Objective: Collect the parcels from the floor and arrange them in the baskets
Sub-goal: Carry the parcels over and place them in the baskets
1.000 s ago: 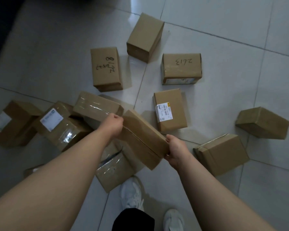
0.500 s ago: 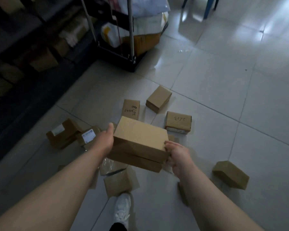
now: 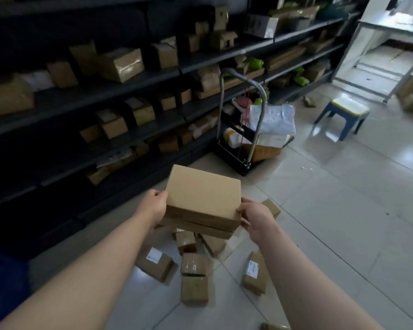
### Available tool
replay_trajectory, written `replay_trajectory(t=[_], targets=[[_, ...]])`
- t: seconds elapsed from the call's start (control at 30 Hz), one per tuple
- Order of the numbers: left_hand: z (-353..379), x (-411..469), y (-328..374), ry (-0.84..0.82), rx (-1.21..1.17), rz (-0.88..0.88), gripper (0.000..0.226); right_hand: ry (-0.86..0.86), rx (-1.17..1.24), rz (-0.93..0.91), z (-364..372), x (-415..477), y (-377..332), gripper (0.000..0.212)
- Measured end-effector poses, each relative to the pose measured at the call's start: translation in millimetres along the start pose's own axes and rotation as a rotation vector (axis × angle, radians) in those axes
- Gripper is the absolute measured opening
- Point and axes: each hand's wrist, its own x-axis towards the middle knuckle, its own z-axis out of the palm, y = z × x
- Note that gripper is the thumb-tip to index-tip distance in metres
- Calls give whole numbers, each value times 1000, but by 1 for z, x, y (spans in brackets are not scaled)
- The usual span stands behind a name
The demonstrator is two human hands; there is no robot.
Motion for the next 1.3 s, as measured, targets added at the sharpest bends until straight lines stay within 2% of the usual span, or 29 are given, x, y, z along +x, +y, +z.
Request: replay_trajectory(t=[0.3,0.43,0.5,0.57,0.6,0.67,0.7,0.8,0.9,1.0,1.03,1.07,1.13,1.17,1.23,1.3], targets=[[-138,-57,-37,125,-181,-46,40,-162,-218,-139,112,-96,-38,45],[-195,-79,-68,203,-361,-95,38,-248,-282,-186,168,-135,-34,37],[-223,-92,-87,236,-469,-148,33,-282,-258,-150,193,-158,-29,29],[-251,-103,-106,241,-579,-171,41,-326,-210,-95,217,-182,-22,16],[-264,-107,-116,249,-618,-179,52,-358,-200,-72,228,-195,-19,15],[-291,-116,-137,285,-674,-204,73,-414,-185,-43,253,-215,-10,23],[-304,-122,-146,298,-699,-207,75,-430,-188,-37,266,-225,-6,28],[-342,-137,-171,324,-734,-217,66,-449,-276,-58,305,-252,10,31],[-380,-153,-194,334,-804,-179,34,-493,-319,-101,342,-281,27,23],[-424,-171,-219,362,-812,-152,23,-549,-290,-119,381,-312,44,8],[-440,-178,-227,370,-819,-152,19,-573,-275,-115,394,-322,49,10],[-455,-182,-236,377,-823,-146,22,-595,-260,-108,407,-331,54,17],[-485,-190,-255,410,-838,-136,41,-605,-229,-99,432,-348,63,31],[-499,-195,-263,434,-857,-131,44,-592,-202,-90,444,-357,68,30],[-523,-201,-283,459,-922,-124,34,-580,-143,-70,466,-373,78,21],[-545,-204,-303,483,-990,-100,24,-607,-138,-75,488,-386,90,24]])
